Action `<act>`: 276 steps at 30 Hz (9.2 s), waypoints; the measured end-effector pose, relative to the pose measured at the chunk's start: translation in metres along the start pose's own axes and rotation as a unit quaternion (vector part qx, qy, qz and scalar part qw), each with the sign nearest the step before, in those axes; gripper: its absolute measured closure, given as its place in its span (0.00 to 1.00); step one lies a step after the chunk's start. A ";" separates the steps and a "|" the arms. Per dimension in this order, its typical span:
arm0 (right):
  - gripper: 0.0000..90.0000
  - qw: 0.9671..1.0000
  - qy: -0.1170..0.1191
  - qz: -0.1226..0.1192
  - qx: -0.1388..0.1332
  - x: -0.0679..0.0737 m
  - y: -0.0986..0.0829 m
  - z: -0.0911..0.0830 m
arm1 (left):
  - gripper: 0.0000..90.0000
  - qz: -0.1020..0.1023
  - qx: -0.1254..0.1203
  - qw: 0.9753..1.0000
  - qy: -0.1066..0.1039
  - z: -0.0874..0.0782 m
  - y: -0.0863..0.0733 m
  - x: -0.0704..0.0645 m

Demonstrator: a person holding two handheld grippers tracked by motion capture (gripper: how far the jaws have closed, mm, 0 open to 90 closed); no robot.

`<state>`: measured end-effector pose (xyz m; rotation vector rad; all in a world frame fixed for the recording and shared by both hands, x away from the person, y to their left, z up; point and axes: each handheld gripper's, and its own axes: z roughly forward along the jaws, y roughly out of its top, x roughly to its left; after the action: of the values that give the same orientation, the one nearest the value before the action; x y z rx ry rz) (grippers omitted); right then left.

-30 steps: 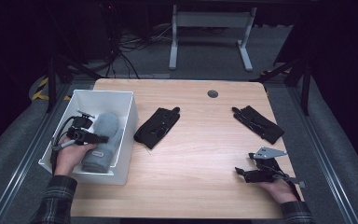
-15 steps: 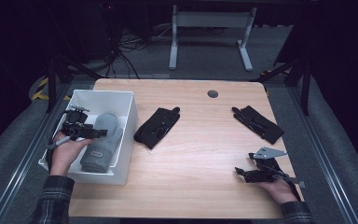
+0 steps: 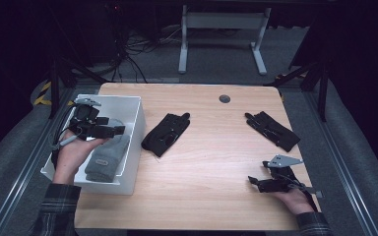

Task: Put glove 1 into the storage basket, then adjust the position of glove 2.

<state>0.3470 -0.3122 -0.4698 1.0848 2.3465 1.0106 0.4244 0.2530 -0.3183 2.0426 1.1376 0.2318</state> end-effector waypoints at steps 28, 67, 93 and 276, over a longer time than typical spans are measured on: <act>0.16 1.000 0.000 0.000 0.000 0.000 0.000 0.000 | 0.28 0.079 -0.005 0.995 -0.060 0.059 0.020 -0.110; 0.15 1.000 0.001 -0.002 0.001 0.000 0.000 0.000 | 1.00 0.029 0.035 0.998 0.039 0.194 0.002 -0.079; 0.15 1.000 0.001 -0.002 0.001 0.000 0.000 0.000 | 1.00 0.033 0.055 0.998 0.000 0.208 -0.017 -0.090; 1.00 0.998 -0.015 -0.014 0.066 -0.042 0.042 0.013 | 0.00 0.222 0.044 0.969 -0.097 0.145 -0.130 -0.148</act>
<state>0.4029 -0.3199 -0.4461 1.1040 2.4247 0.8341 0.3249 0.0978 -0.4796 2.3239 0.5696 0.1972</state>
